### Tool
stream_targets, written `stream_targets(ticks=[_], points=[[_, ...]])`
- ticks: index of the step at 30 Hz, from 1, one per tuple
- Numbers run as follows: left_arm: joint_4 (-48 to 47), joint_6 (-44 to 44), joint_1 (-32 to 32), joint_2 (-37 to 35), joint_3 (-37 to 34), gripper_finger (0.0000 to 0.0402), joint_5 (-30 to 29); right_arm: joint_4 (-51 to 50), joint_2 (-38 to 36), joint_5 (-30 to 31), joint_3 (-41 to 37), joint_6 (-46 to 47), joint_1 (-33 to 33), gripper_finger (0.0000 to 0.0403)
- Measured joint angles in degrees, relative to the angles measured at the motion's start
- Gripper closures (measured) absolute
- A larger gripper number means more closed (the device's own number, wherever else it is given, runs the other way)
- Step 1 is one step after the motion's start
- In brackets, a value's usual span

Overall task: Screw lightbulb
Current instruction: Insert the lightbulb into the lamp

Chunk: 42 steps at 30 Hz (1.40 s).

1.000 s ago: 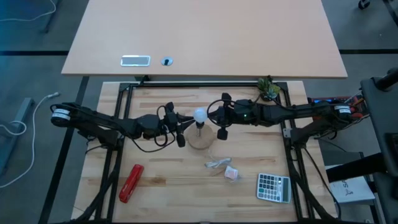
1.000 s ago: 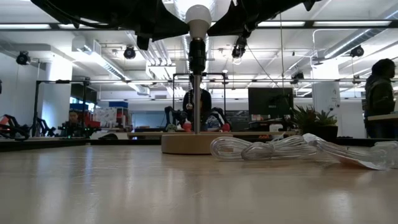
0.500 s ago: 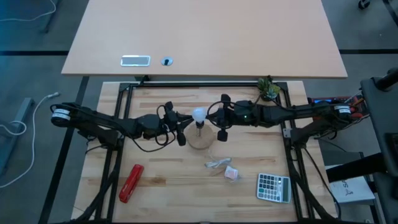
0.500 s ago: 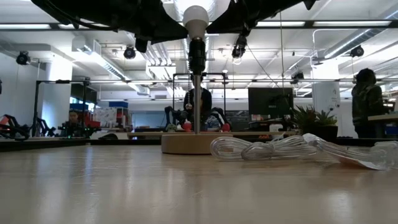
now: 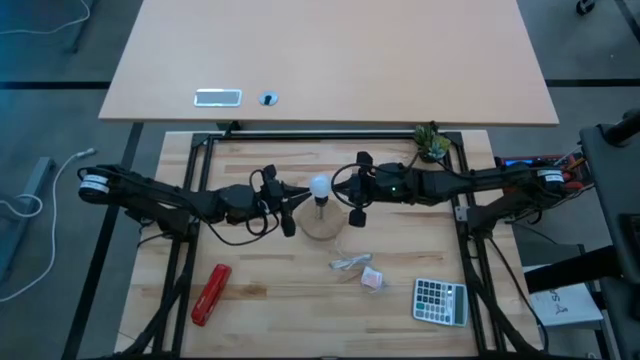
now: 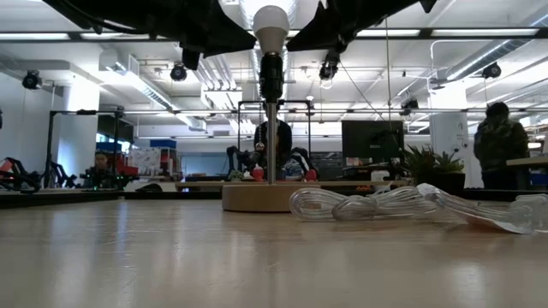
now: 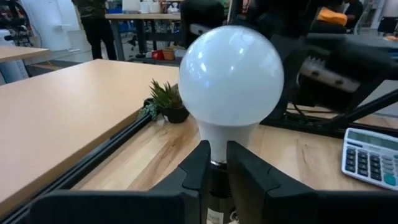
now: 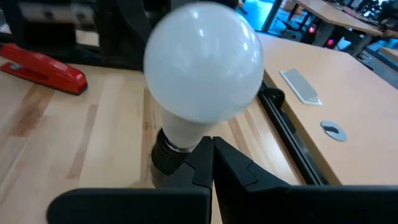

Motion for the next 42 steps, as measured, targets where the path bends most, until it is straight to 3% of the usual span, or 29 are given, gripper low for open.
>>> stream_targets(ticks=[16, 42], points=[[0.72, -1.64, -0.60, -0.70, 0.00, 0.0361, 3.93, 0.59, -0.16, 0.62, -0.02, -0.76, 0.04, 0.0403], [1.10, -0.15, -0.31, -0.22, 0.09, 0.0361, -1.20, 1.24, -0.16, -1.33, -0.02, -0.14, 1.14, 0.0403]])
